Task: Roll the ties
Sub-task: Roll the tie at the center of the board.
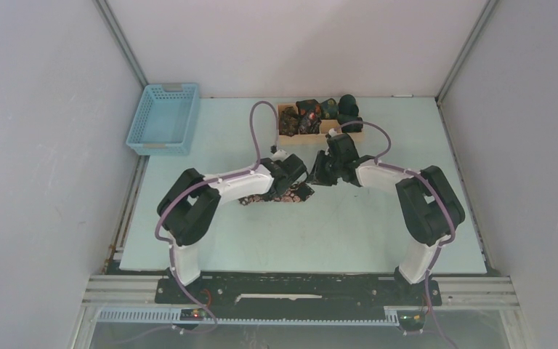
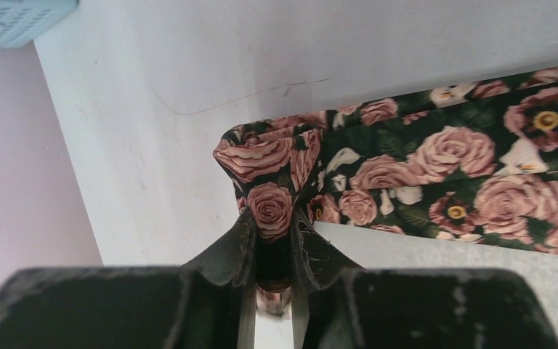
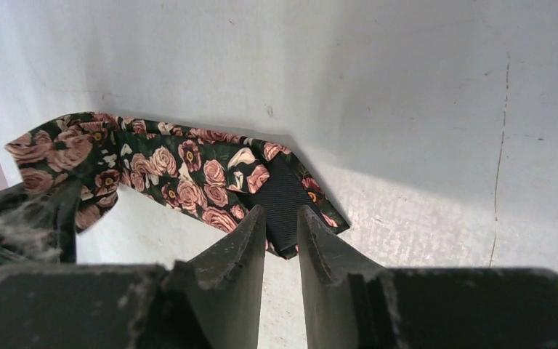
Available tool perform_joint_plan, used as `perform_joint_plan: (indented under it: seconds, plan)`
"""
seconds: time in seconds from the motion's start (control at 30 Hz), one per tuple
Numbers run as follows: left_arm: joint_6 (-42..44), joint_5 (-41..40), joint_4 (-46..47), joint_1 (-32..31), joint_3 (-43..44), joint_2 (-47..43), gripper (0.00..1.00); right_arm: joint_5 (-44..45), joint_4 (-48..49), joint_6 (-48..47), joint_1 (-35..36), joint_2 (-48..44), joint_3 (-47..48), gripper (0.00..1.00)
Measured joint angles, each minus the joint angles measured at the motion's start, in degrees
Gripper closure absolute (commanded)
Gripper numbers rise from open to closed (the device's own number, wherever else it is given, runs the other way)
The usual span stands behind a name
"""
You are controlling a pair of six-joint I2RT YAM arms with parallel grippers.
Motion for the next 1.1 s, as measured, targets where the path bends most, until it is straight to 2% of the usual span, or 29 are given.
perform_joint_plan:
  seconds: [0.33, 0.4, 0.57, 0.67, 0.93, 1.1]
  plan:
    - [-0.11, 0.37, -1.40, -2.51, 5.27, 6.29, 0.71, -0.07, -0.15, 0.20, -0.57, -0.20, -0.09, 0.74]
    - [-0.13, 0.70, -1.44, -2.60, 5.88, 7.04, 0.66, -0.13, -0.17, 0.22, -0.72, -0.20, -0.09, 0.74]
    - [-0.39, 2.78, -1.05, -2.58, 6.75, 7.96, 0.45, -0.17, -0.17, 0.57, -1.09, -0.20, -0.11, 0.74]
    - [-0.50, 4.72, -0.31, -2.60, 6.93, 7.96, 0.40, -0.17, -0.20, 0.57, -1.16, -0.20, -0.11, 0.74]
    - [-0.46, 9.57, 1.11, -2.60, 6.93, 5.09, 0.25, -0.17, -0.15, 0.50, -1.18, -0.20, -0.11, 0.74]
    - [-0.57, 12.04, 1.40, -2.60, 6.93, -0.50, 0.24, -0.15, 0.44, -0.66, -0.68, -0.59, -0.22, 0.71]
